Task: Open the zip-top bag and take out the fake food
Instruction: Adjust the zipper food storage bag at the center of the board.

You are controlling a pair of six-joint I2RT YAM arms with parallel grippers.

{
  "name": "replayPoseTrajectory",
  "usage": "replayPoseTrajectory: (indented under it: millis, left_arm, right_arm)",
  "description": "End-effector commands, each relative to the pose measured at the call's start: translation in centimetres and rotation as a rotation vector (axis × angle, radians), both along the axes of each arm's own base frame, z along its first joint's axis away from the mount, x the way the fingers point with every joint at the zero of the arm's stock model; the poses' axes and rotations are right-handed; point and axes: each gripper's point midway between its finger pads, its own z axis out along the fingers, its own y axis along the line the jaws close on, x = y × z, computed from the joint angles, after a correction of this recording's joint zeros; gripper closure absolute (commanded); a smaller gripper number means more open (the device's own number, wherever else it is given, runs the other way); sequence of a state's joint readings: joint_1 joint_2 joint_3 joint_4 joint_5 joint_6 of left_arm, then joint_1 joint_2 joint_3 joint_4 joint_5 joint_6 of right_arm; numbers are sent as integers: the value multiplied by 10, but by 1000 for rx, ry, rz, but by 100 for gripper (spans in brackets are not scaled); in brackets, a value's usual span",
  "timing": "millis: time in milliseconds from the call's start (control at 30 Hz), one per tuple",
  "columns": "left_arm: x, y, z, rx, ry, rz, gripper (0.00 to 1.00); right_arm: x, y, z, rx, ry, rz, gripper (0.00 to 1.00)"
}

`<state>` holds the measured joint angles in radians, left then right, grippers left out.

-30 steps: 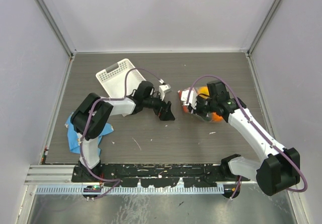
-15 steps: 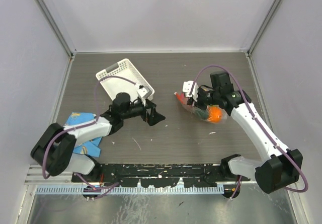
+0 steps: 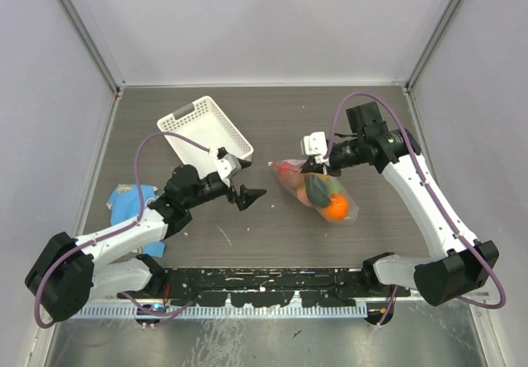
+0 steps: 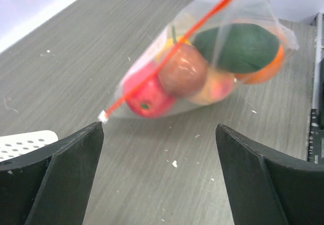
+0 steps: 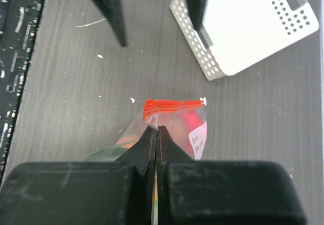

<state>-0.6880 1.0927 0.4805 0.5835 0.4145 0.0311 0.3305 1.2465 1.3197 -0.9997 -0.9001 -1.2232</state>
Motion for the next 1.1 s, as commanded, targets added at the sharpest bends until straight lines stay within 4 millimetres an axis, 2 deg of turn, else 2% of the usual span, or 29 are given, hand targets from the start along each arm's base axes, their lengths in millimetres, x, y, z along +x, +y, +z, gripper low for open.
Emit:
replayPoseTrajectory:
  millis: [0, 67, 133, 200, 300, 433, 600, 667, 767, 900, 1000, 1033, 1067]
  left_arm:
    - [18, -20, 39, -16, -163, -39, 13]
    - [22, -34, 42, -7, -172, -98, 23]
    - [25, -50, 35, 5, -161, -167, 33]
    - [26, -64, 31, 9, -147, -220, 39]
    - [16, -80, 27, 6, -154, -298, 40]
    - [3, -85, 16, 8, -156, -359, 37]
    - [5, -86, 3, 30, -147, -358, 38]
    - [10, -89, -2, 40, -140, -351, 42]
    - [20, -96, -12, 60, -109, -343, 51]
    - [26, -101, -16, 58, -81, -339, 69]
    - [27, -99, -9, 44, -63, -318, 95]
    - [26, -99, -8, 40, -53, -312, 100]
    - [25, -97, -8, 38, -43, -308, 100]
  right_arm:
    - [-23, 6, 6, 77, 4, 121, 99]
    - [-25, 5, 5, 84, 9, 125, 99]
    - [-26, 4, 4, 88, 14, 127, 99]
    - [-26, 4, 3, 91, 16, 127, 99]
    - [-24, 3, 4, 97, 15, 121, 99]
    - [-20, -1, 4, 109, 18, 110, 99]
    - [-22, -1, -3, 113, 36, 117, 99]
    - [-23, -2, -3, 115, 36, 120, 99]
    - [-27, -1, -3, 119, 37, 131, 99]
    - [-25, -4, -6, 109, 40, 118, 99]
    - [-18, -12, -8, 98, 42, 78, 99]
    - [-15, -16, -7, 104, 46, 60, 99]
    - [-13, -20, -8, 107, 50, 40, 99]
